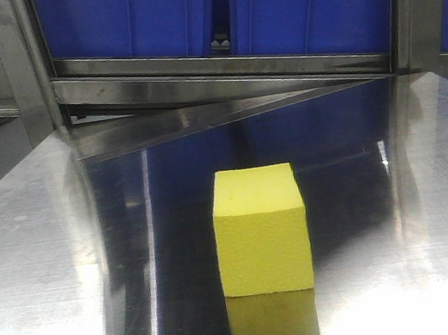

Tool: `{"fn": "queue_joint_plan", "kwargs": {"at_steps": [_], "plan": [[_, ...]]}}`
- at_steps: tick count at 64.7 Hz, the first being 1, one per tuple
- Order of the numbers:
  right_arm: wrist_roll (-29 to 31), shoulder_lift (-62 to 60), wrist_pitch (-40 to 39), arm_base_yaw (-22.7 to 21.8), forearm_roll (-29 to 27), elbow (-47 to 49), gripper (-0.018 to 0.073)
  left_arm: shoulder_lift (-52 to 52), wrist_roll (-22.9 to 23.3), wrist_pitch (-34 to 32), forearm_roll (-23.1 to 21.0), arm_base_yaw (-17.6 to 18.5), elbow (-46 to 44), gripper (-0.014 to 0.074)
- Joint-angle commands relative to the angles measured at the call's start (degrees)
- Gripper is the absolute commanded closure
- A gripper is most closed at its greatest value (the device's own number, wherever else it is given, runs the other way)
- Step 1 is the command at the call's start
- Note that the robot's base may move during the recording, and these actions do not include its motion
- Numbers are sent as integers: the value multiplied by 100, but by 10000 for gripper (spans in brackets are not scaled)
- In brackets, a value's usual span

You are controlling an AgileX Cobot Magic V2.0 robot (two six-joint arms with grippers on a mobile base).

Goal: Place yellow foam block on left shelf second layer
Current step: 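Move the open right gripper above the yellow foam cube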

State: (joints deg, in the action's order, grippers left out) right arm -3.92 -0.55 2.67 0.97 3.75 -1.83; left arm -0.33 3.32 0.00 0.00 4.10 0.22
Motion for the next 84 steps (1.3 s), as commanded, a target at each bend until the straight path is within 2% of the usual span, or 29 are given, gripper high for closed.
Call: {"fn": "queue_joint_plan", "kwargs": {"at_steps": [1, 25, 37, 50, 60, 68, 75, 84], "plan": [[39, -111, -501, -29, 41, 135, 531, -121, 19, -461, -32, -11, 154, 472], [39, -113, -605, -29, 41, 183, 531, -121, 19, -461, -32, -11, 154, 472], [39, 76, 15, -29, 41, 665, 531, -121, 19, -461, -32, -11, 154, 472], [43, 901, 805, -17, 41, 1445, 531, -121, 19, -461, -32, -11, 154, 472], [43, 1499, 379, 47, 35, 1618, 531, -121, 19, -461, -32, -11, 154, 472], [-196, 2062, -441, 302, 35, 1675, 531, -121, 19, -461, -32, -11, 154, 472], [-726, 2720, -267, 686, 40, 1944, 531, -121, 19, -461, -32, -11, 154, 472], [-826, 3570, -300, 1385, 68, 2312, 531, -121, 19, -461, -32, -11, 154, 472]]}}
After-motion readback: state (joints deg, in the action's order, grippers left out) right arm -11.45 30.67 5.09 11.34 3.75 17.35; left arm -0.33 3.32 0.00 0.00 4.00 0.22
